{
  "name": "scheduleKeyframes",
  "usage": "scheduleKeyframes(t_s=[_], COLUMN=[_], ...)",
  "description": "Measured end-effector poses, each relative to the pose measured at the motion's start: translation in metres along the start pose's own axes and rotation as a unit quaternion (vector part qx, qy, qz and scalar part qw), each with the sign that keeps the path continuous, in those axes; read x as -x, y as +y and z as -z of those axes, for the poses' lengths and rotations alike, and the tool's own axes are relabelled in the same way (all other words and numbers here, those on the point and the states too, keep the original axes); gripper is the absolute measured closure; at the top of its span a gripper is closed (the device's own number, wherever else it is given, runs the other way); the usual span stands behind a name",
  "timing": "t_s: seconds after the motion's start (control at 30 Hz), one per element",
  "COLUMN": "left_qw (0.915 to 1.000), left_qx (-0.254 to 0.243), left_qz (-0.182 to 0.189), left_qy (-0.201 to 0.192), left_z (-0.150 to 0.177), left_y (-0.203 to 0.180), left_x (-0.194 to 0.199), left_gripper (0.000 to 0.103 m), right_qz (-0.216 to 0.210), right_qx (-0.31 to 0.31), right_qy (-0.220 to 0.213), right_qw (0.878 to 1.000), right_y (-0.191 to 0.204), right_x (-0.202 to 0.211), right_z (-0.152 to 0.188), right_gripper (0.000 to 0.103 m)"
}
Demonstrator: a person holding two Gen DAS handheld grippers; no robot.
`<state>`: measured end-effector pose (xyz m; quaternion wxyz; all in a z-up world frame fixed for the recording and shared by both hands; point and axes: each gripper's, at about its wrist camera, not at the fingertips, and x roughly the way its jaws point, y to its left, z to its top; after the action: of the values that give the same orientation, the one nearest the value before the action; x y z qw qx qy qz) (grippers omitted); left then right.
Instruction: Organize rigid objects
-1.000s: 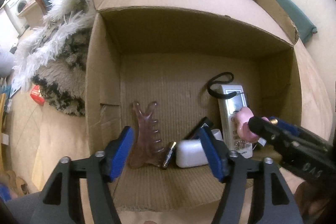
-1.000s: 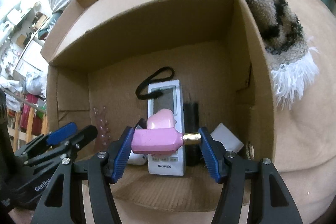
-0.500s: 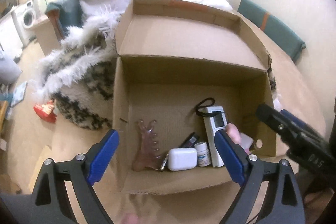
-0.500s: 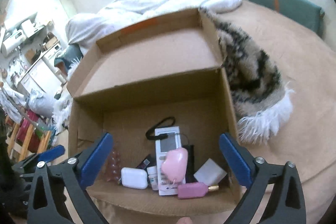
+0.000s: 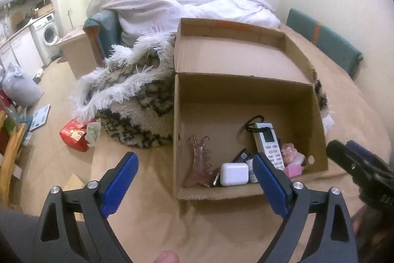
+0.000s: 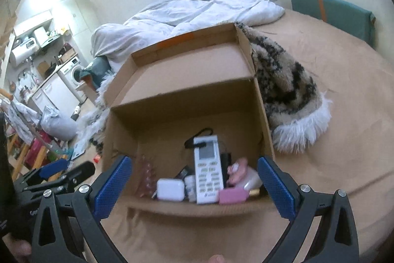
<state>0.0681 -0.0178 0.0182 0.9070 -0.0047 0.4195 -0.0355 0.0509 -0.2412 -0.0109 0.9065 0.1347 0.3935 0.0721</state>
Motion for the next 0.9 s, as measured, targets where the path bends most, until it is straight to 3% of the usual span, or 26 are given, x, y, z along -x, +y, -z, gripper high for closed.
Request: scheduleKeyframes(t_s=[0.03,0.27,0.43,0.57,0.67,0.9], left_qw=[0.9999,0.9993,0.9997,0.9989,0.9990,0.9994], left_qx=[0.005,-0.007,0.008,0.031,0.042,0.032], left_qz=[0.009,0.033,-0.012,-0.025,-0.016,-0.012], left_qy=[-0.004,-0.014,-0.022,-0.025,-0.001,-0.003], left_z=[0.004,0.021,0.031,0.036,0.038,0.038], left_y=[0.003,0.010,0.018,0.025,0.028,0.023], left_x=[0.006,0.031,0.042,0.038,0.024,0.018], left_gripper=[0.001,0.001,0.001,0.001,0.001,0.001], right_qz=[0.004,0.010,0.017,0.019,0.030,0.040], right_qx=[0.005,0.018,0.036,0.032,0.031,0.015], right_qy=[-0.001,-0.003,0.011,0.009,0.006,0.021], right_qw=[1.000,1.000,0.999,0.999,0.999,0.999], right_y=[0.002,0.012,0.019,0.018,0.017,0.010], right_x=[0.004,0.029,0.037,0.038,0.033,0.018], right_z=[0.003,0.029,0.040,0.046,0.046,0.043], right_gripper=[0.000,0.000,0.000,0.000,0.000,0.000])
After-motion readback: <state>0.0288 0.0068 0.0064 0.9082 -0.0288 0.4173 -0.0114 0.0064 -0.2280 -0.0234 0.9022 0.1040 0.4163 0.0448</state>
